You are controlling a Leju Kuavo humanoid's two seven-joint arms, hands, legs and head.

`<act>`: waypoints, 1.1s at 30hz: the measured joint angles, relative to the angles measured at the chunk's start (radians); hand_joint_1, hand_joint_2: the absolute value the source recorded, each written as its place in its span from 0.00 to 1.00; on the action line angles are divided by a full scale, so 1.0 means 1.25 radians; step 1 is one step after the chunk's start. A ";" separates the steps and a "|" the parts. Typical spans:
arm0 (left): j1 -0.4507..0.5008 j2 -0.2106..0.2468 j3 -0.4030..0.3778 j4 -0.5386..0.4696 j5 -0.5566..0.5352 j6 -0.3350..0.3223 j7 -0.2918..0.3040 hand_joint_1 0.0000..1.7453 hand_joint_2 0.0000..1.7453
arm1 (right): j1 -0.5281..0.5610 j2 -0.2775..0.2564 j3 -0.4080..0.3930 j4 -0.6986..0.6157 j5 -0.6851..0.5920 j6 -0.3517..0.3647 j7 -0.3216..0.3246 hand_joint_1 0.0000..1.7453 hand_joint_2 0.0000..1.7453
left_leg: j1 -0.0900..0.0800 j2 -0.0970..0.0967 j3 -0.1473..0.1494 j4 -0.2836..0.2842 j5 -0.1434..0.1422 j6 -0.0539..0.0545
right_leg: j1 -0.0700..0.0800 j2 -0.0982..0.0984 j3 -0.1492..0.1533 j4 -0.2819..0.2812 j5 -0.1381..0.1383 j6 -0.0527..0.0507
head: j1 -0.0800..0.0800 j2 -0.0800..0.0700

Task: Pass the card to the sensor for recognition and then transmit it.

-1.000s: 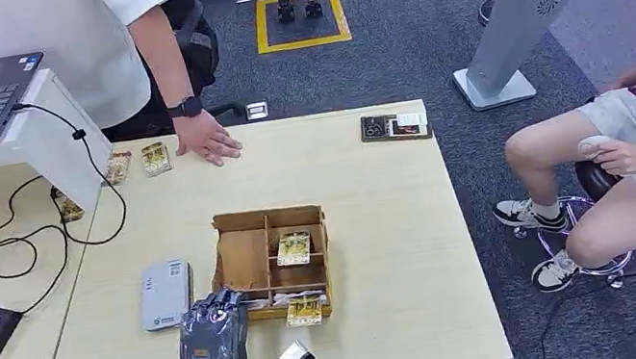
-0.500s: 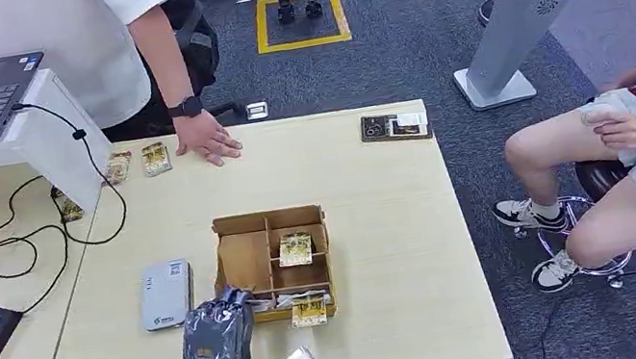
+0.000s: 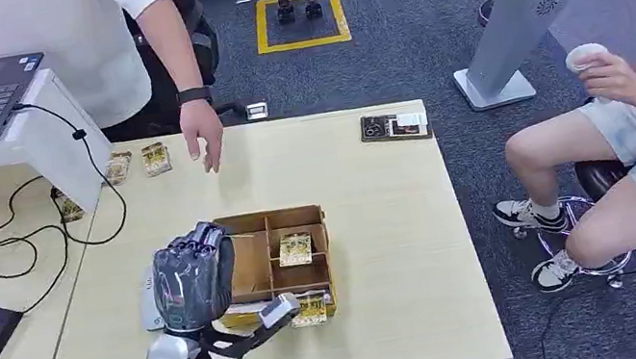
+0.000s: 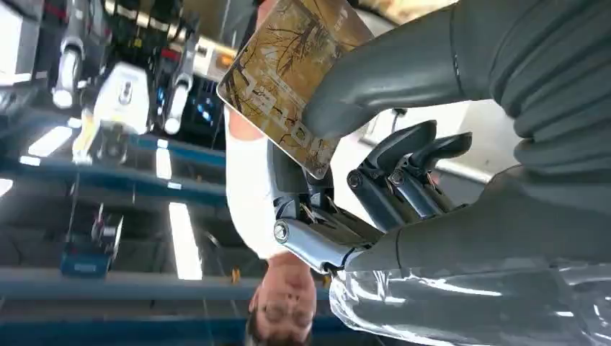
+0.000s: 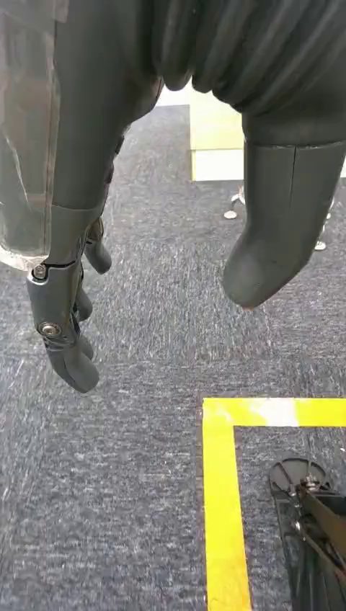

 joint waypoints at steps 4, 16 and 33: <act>-0.070 0.005 -0.001 0.009 0.014 -0.002 0.028 1.00 1.00 | -0.005 -0.019 0.016 0.041 0.000 -0.025 0.002 0.00 1.00 | 0.000 0.000 0.000 0.000 0.000 0.000 | 0.000 0.000 0.000 0.000 0.000 0.000 | 0.000 0.000; -0.244 0.014 -0.021 0.110 0.025 -0.037 0.094 1.00 1.00 | -0.018 -0.070 0.049 0.157 0.000 -0.075 0.013 0.00 1.00 | 0.000 0.000 0.000 0.000 0.001 0.000 | 0.000 0.000 0.000 0.000 0.000 0.000 | 0.000 0.000; -0.297 -0.012 -0.039 0.151 0.183 -0.083 0.089 0.00 1.00 | -0.019 -0.085 0.064 0.192 -0.003 -0.081 0.027 0.00 1.00 | 0.000 0.000 0.000 0.000 0.000 0.000 | 0.000 0.000 -0.001 0.000 0.000 0.000 | 0.000 0.000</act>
